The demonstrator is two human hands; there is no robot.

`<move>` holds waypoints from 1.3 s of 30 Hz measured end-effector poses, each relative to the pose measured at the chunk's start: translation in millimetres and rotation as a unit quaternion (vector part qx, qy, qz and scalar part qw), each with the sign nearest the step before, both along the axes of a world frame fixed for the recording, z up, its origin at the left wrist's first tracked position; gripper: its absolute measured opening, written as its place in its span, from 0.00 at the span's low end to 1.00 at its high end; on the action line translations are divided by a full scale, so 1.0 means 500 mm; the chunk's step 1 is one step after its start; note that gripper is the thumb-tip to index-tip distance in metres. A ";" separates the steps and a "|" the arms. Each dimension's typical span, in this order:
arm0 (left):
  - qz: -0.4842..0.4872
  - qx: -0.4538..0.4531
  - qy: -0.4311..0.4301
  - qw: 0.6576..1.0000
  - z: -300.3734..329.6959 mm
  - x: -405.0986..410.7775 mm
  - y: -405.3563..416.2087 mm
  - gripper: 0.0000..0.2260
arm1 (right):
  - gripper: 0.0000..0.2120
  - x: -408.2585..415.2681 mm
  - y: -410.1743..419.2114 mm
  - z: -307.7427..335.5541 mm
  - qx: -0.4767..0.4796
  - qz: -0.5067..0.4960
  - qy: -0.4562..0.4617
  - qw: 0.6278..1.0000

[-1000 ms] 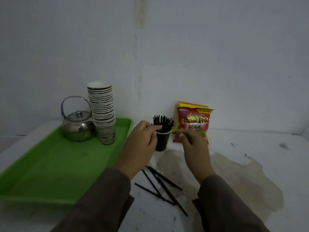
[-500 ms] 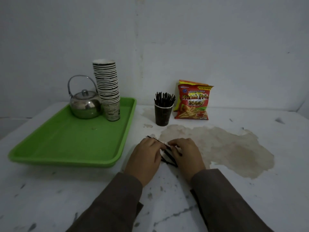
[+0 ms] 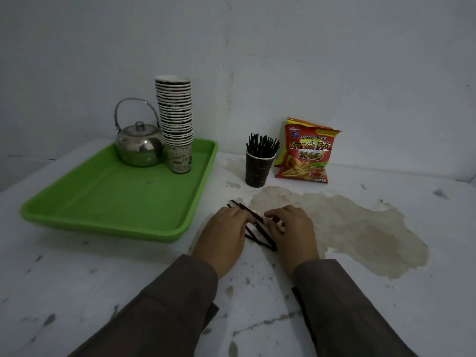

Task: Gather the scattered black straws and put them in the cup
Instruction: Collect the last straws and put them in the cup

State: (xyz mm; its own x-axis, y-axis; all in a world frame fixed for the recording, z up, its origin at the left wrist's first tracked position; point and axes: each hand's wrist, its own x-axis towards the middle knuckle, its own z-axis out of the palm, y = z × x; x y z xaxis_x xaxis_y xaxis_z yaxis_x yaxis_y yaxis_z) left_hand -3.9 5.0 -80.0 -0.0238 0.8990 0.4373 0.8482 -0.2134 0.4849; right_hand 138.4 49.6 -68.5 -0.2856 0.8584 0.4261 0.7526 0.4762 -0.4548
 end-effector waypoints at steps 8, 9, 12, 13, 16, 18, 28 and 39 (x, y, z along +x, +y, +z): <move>-0.035 -0.025 0.032 0.999 -0.017 -0.010 0.008 0.18 | 0.15 -0.002 -0.002 -0.004 -0.030 -0.023 -0.144 0.989; -0.032 -0.020 0.025 0.999 -0.016 -0.011 0.008 0.16 | 0.14 0.000 0.000 -0.002 -0.032 -0.027 -0.145 0.989; -0.026 -0.004 0.017 0.999 -0.013 -0.014 0.009 0.12 | 0.13 0.000 0.002 0.004 -0.055 -0.038 -0.141 0.988; -0.029 -0.004 0.018 0.999 -0.012 -0.015 0.009 0.11 | 0.13 -0.001 0.002 0.005 -0.062 -0.041 -0.136 0.988; -0.045 -0.033 0.026 0.998 -0.004 -0.019 0.011 0.09 | 0.11 -0.005 0.002 0.007 -0.083 -0.048 -0.117 0.988; -0.062 -0.053 0.033 0.996 0.003 -0.021 0.010 0.09 | 0.13 -0.004 0.001 0.007 -0.099 -0.051 -0.101 0.989; -0.080 -0.061 0.120 0.988 0.003 -0.018 0.008 0.06 | 0.11 -0.006 -0.005 0.021 -0.104 -0.051 -0.164 0.980; -0.050 0.018 -0.013 0.998 0.026 -0.010 0.007 0.06 | 0.05 0.015 -0.006 0.027 -0.161 -0.054 0.288 0.943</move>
